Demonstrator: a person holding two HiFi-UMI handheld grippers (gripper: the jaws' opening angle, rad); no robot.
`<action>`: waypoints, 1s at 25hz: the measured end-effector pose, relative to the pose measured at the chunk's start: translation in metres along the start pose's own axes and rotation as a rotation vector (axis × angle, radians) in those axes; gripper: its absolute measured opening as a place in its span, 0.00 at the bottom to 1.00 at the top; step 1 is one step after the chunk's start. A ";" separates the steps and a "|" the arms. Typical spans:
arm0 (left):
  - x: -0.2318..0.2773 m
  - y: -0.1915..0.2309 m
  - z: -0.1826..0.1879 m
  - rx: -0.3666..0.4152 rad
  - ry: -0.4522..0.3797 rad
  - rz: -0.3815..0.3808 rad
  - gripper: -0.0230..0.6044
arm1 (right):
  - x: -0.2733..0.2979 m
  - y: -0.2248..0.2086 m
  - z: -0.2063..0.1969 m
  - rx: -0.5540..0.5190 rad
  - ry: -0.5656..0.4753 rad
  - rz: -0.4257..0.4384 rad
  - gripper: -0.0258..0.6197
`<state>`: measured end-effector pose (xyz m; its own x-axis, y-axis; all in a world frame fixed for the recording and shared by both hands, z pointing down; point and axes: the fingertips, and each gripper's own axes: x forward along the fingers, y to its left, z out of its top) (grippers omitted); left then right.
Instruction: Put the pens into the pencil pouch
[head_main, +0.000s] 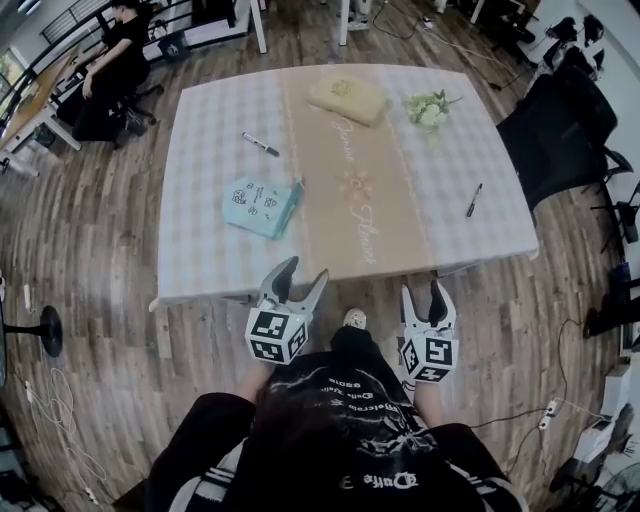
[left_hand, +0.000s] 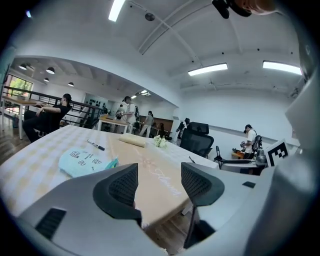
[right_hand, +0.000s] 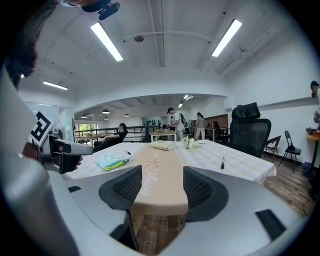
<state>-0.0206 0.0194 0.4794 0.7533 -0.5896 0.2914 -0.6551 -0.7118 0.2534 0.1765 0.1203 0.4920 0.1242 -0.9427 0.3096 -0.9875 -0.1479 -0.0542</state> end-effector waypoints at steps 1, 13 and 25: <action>0.012 -0.002 0.004 0.004 -0.001 0.001 0.49 | 0.008 -0.008 0.003 0.000 0.003 0.007 0.45; 0.124 -0.040 0.028 -0.007 0.002 0.004 0.49 | 0.073 -0.106 0.022 0.012 0.018 0.024 0.44; 0.191 -0.075 0.032 0.020 0.020 0.005 0.49 | 0.103 -0.178 0.027 0.034 0.029 -0.001 0.42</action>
<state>0.1743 -0.0517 0.4866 0.7484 -0.5856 0.3115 -0.6576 -0.7164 0.2330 0.3682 0.0416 0.5076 0.1217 -0.9335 0.3373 -0.9834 -0.1594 -0.0863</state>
